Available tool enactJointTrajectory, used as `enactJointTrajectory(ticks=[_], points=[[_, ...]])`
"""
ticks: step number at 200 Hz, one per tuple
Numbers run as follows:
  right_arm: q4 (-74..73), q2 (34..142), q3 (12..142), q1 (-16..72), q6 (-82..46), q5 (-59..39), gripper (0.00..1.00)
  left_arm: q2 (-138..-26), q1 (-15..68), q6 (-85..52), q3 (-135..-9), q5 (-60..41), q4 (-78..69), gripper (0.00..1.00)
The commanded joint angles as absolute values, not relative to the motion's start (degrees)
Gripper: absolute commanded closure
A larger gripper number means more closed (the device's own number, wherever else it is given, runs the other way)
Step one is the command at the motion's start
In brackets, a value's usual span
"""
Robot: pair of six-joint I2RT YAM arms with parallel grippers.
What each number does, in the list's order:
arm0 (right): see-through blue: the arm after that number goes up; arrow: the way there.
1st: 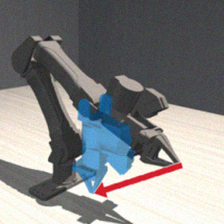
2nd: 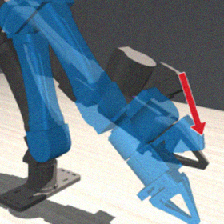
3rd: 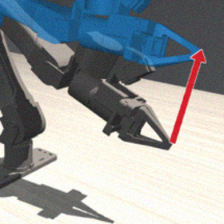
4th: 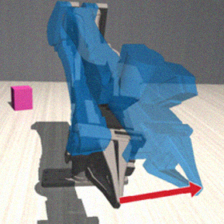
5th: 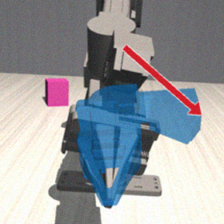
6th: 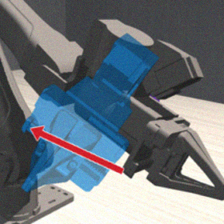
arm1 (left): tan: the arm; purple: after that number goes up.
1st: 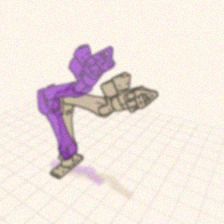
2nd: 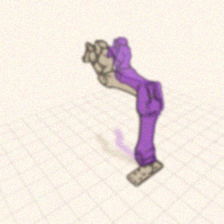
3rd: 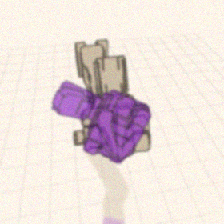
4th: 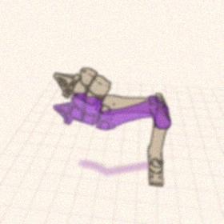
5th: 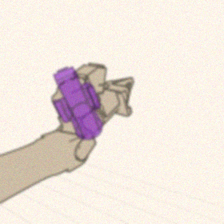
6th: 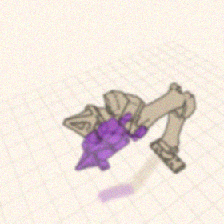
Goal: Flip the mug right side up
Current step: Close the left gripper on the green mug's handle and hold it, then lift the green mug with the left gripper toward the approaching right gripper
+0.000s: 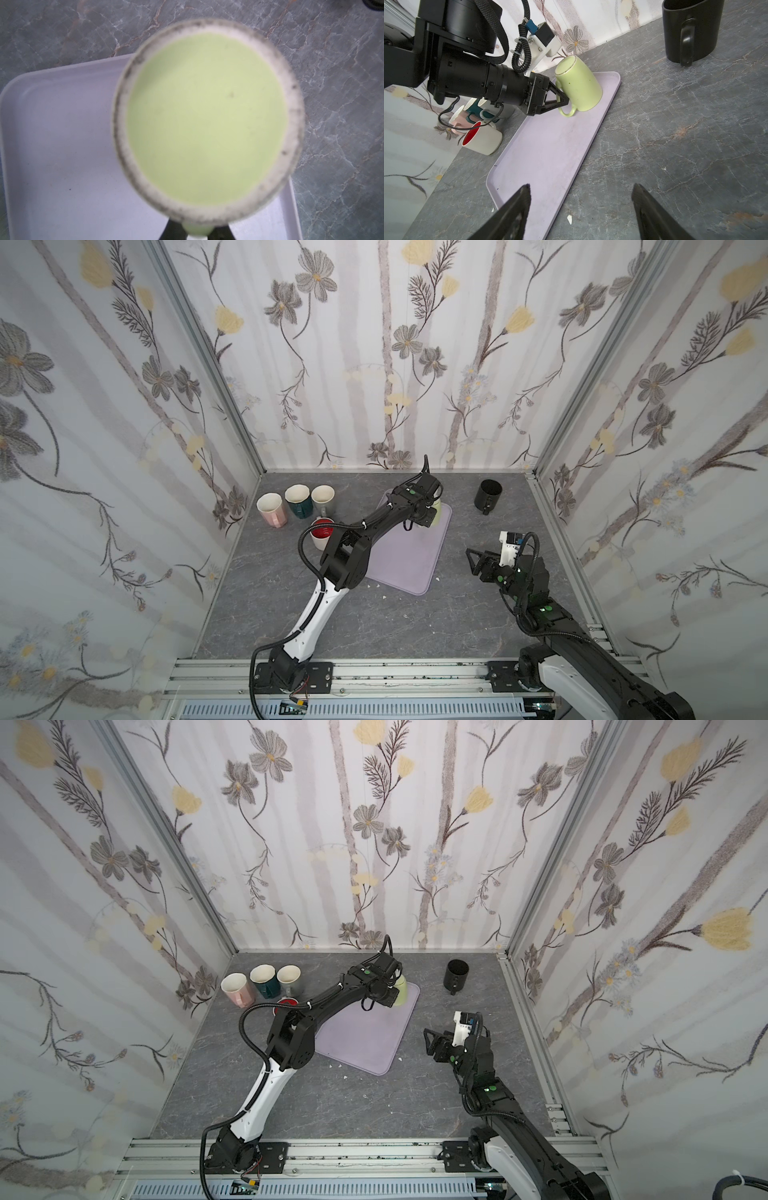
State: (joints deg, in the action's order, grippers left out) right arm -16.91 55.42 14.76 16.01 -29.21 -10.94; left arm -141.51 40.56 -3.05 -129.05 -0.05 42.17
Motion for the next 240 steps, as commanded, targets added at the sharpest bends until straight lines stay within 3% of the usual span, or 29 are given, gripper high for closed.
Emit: enactJointTrajectory(ticks=[1,38,71,102,240], points=[[-19.8,55.5,14.9,15.9,-29.7,-10.5,0.2,-139.7,40.5,-4.4,-128.3,0.2,39.8,1.0],[-19.6,55.2,14.9,15.7,-30.1,-10.9,0.17,-136.6,40.5,-5.5,-124.2,-1.3,37.1,1.0],[-19.9,55.4,14.7,15.6,-30.8,-11.1,0.05,-132.6,40.5,-6.6,-119.2,-2.6,33.5,1.0],[-20.1,55.6,15.0,15.3,-32.2,-11.4,0.01,-129.5,40.4,-7.6,-114.9,-2.9,30.1,1.0],[-27.3,65.0,19.0,15.0,-40.4,-21.3,0.0,-117.6,37.4,-16.0,-97.2,-9.9,15.8,1.0]])
